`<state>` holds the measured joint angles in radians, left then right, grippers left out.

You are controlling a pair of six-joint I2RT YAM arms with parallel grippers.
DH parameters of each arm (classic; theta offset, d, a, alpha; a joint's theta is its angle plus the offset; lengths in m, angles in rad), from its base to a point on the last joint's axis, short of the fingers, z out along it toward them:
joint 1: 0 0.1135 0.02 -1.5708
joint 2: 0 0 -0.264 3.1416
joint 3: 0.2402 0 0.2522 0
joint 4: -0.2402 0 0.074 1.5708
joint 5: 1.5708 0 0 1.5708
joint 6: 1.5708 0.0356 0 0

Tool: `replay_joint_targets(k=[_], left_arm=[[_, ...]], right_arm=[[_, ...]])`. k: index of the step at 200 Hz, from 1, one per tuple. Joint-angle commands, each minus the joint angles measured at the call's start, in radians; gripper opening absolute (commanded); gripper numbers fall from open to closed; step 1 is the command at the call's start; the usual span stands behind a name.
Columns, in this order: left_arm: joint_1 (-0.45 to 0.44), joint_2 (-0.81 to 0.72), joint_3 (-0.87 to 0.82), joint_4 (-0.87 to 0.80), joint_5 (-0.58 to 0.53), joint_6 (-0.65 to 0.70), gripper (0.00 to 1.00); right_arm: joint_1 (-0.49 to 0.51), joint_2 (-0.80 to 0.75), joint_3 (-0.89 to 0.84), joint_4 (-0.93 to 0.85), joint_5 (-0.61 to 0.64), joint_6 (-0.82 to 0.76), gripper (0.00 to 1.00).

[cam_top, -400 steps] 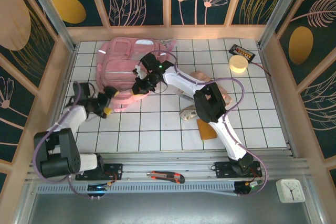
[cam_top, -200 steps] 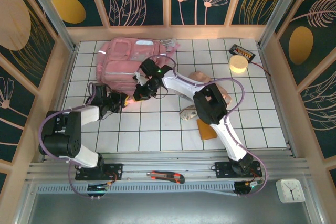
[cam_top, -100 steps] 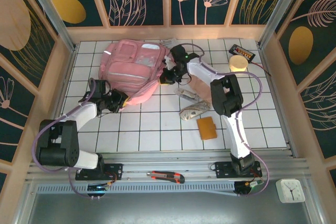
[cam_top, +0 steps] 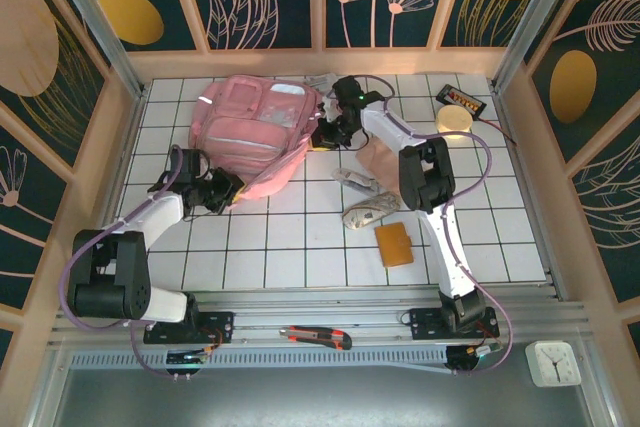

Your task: Pack the student bag

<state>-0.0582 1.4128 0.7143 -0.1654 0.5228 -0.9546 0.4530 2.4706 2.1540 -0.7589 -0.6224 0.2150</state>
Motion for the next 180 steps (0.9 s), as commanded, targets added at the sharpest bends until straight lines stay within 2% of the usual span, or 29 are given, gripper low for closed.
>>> replay_joint_targets(k=[1, 50, 68, 80, 100, 121, 143, 149, 162, 180], left_arm=[[0.009, -0.012, 0.035, -0.15, -0.005, 0.13, 0.0], [0.013, -0.039, 0.016, -0.184, -0.028, 0.15, 0.0], [0.013, -0.044, 0.003, -0.16, -0.02, 0.13, 0.0], [0.012, -0.047, -0.004, -0.144, -0.014, 0.123, 0.0], [0.013, -0.052, -0.017, -0.124, -0.006, 0.116, 0.0], [0.012, -0.056, -0.033, -0.105, 0.008, 0.114, 0.0], [0.012, -0.067, -0.048, -0.098, 0.012, 0.112, 0.0], [0.013, -0.075, -0.051, -0.1, 0.012, 0.112, 0.08], [0.012, -0.094, -0.055, -0.114, 0.005, 0.117, 0.41], [0.012, -0.13, -0.038, -0.179, -0.021, 0.15, 0.75]], right_arm=[[-0.084, -0.032, -0.038, 0.069, 0.125, -0.005, 0.0], [-0.126, -0.053, -0.069, 0.083, 0.114, -0.017, 0.0], [-0.125, -0.089, -0.12, 0.103, 0.034, -0.042, 0.0], [-0.126, -0.124, -0.168, 0.115, -0.03, -0.063, 0.22], [-0.127, -0.229, -0.286, 0.138, -0.097, -0.105, 0.41], [-0.137, -0.352, -0.396, 0.174, -0.118, -0.122, 0.47], [-0.145, -0.44, -0.447, 0.248, -0.099, -0.114, 0.48], [-0.143, -0.451, -0.447, 0.273, -0.088, -0.108, 0.49], [-0.142, -0.456, -0.444, 0.33, -0.067, -0.096, 0.48], [-0.128, -0.457, -0.458, 0.444, -0.051, -0.122, 0.47]])
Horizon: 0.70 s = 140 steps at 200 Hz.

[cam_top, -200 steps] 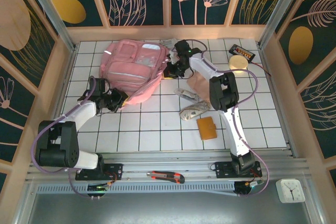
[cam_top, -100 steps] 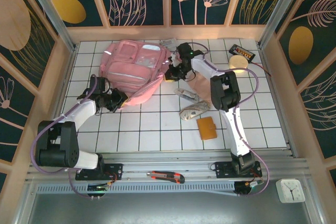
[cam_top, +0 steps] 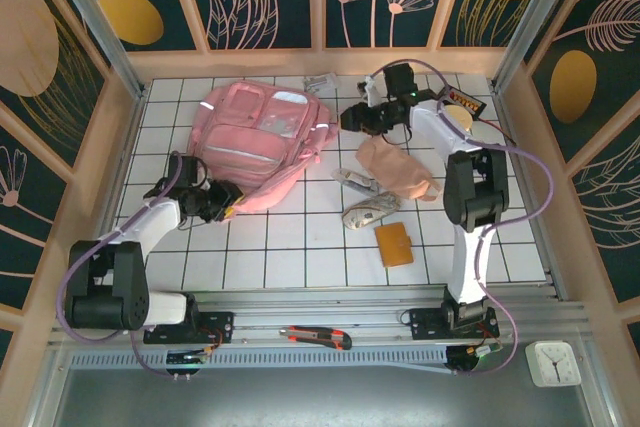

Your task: Pack the student bag

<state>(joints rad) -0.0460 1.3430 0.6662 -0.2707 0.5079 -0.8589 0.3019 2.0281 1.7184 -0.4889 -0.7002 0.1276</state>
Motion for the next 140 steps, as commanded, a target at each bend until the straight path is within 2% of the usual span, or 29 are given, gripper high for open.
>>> replay_joint_targets(k=[1, 15, 42, 58, 84, 99, 125, 140], left_arm=[[0.001, -0.062, 0.012, -0.079, -0.008, 0.056, 0.76], [0.0, -0.097, 0.05, -0.156, -0.037, 0.093, 0.98], [0.0, -0.148, 0.16, -0.307, -0.114, 0.172, 0.99], [0.001, -0.123, 0.234, -0.337, -0.126, 0.203, 0.99], [0.0, 0.001, 0.392, -0.358, -0.132, 0.26, 0.99], [-0.004, 0.098, 0.507, -0.422, -0.163, 0.381, 0.98], [-0.054, 0.218, 0.669, -0.572, -0.431, 0.699, 0.99], [-0.095, 0.215, 0.651, -0.541, -0.501, 0.839, 0.99]], right_arm=[[0.025, -0.016, -0.023, 0.178, 0.024, -0.041, 0.47], [0.053, -0.032, -0.063, 0.285, 0.013, -0.123, 0.44], [0.116, -0.042, -0.119, 0.367, 0.025, -0.387, 0.41], [0.128, -0.005, -0.093, 0.348, 0.036, -0.452, 0.37], [0.148, 0.03, -0.083, 0.344, 0.076, -0.529, 0.35], [0.163, 0.027, -0.099, 0.361, 0.096, -0.551, 0.36], [0.171, 0.022, -0.108, 0.372, 0.114, -0.527, 0.36], [0.172, 0.006, -0.125, 0.387, 0.122, -0.512, 0.36]])
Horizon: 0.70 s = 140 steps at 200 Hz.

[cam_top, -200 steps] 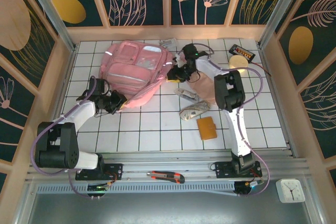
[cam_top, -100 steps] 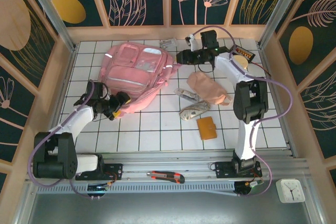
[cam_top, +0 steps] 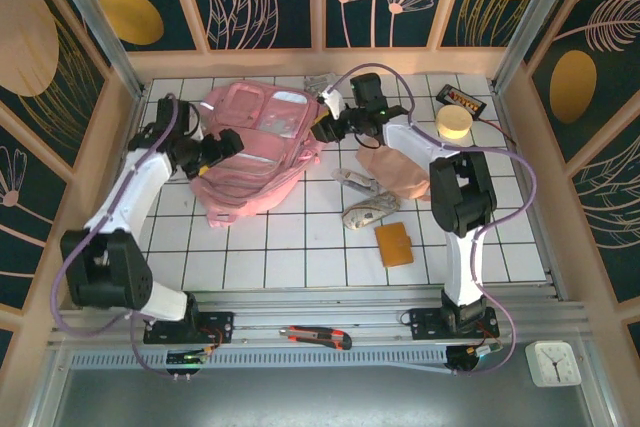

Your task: Pack the student bag

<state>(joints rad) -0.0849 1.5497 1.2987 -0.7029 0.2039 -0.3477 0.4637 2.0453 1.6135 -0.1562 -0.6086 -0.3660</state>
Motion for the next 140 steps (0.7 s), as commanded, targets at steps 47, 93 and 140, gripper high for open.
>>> replay_joint_targets(k=[47, 93, 140], left_arm=[[-0.16, -0.172, -0.231, 0.255, -0.182, 0.845, 0.99], [-0.16, -0.144, -0.289, 0.47, -0.169, 1.11, 0.94], [-0.174, -0.076, -0.309, 0.52, -0.085, 1.15, 0.91]], right_arm=[[0.019, -0.107, -0.109, 0.117, 0.025, 0.063, 0.35], [0.061, -0.238, -0.242, 0.178, 0.019, 0.131, 0.35], [0.073, -0.315, -0.303, 0.161, 0.041, 0.136, 0.34]])
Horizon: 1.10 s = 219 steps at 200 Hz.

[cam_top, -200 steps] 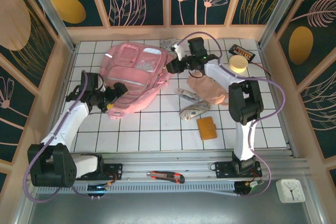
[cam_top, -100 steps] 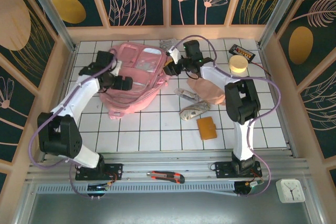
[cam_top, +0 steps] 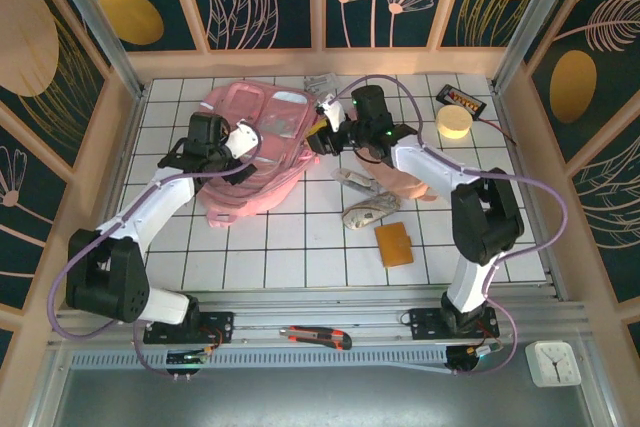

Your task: Pack the student bag

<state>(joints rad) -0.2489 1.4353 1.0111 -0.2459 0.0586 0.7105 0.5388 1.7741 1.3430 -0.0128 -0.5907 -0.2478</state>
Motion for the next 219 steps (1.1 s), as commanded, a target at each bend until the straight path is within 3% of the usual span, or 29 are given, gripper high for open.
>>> replay_joint_targets(k=[1, 87, 168, 193, 201, 211, 219], left_arm=[[-0.011, 0.04, -0.023, 0.063, 0.061, 0.093, 0.91], [-0.026, 0.074, -0.095, 0.082, 0.079, 0.134, 0.87], [-0.044, 0.192, -0.045, 0.131, 0.034, 0.134, 0.75], [-0.05, 0.213, -0.044, 0.137, 0.033, 0.137, 0.58], [-0.049, 0.218, -0.045, 0.135, 0.034, 0.136, 0.44], [-0.05, 0.221, -0.045, 0.132, 0.036, 0.132, 0.16], [-0.053, 0.22, -0.016, 0.127, 0.035, 0.13, 0.0]], right_arm=[[-0.002, -0.044, -0.032, 0.018, 0.023, 0.018, 0.34], [-0.002, -0.058, -0.067, 0.02, 0.033, 0.041, 0.32], [-0.002, -0.052, -0.055, 0.001, 0.035, 0.045, 0.31], [-0.002, -0.045, -0.046, -0.003, 0.032, 0.048, 0.31], [-0.002, -0.043, -0.045, -0.004, 0.032, 0.047, 0.31], [-0.002, -0.042, -0.045, -0.004, 0.032, 0.037, 0.31], [-0.003, -0.04, -0.048, -0.005, 0.031, 0.021, 0.31]])
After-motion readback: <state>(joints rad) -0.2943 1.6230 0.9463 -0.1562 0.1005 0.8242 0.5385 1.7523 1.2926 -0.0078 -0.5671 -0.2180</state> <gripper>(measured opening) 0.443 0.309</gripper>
